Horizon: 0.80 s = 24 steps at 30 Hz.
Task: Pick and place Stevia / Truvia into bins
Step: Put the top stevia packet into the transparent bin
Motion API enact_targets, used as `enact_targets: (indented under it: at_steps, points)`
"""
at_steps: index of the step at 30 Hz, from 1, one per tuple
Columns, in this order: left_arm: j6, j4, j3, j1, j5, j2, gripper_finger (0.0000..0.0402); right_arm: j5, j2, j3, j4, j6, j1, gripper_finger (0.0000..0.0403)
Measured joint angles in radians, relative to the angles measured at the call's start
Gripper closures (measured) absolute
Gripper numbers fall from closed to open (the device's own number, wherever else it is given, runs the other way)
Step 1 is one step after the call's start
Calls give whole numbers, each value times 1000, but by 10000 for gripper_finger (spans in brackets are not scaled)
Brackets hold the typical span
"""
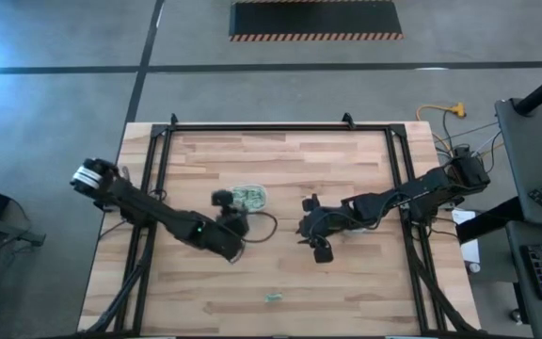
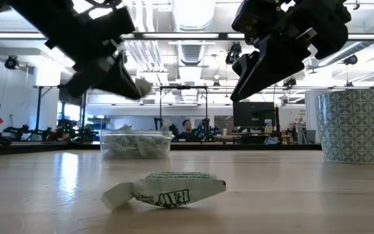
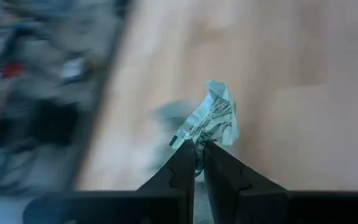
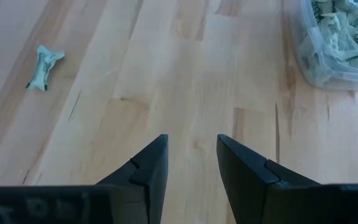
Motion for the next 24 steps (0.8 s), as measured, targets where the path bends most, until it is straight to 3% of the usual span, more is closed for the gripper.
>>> enact_targets:
  at_steps: [3, 6, 14, 20, 24]
  points:
    - [-15, -80, -1, 20, -131, -41, 391, 0, 0, 0, 2, 0, 0, 278]
    - [14, -79, -1, 78, -132, -50, 391, 0, 0, 0, 8, 0, 0, 280]
    - [134, -71, 0, 246, 38, 34, 391, 0, 0, 0, 17, 0, 4, 275]
    - [175, -70, 2, 266, 113, 50, 388, 0, 0, 0, 15, -13, 8, 281]
    - [200, -70, 4, 266, 148, 46, 359, 0, 0, 0, 18, -23, 8, 286]
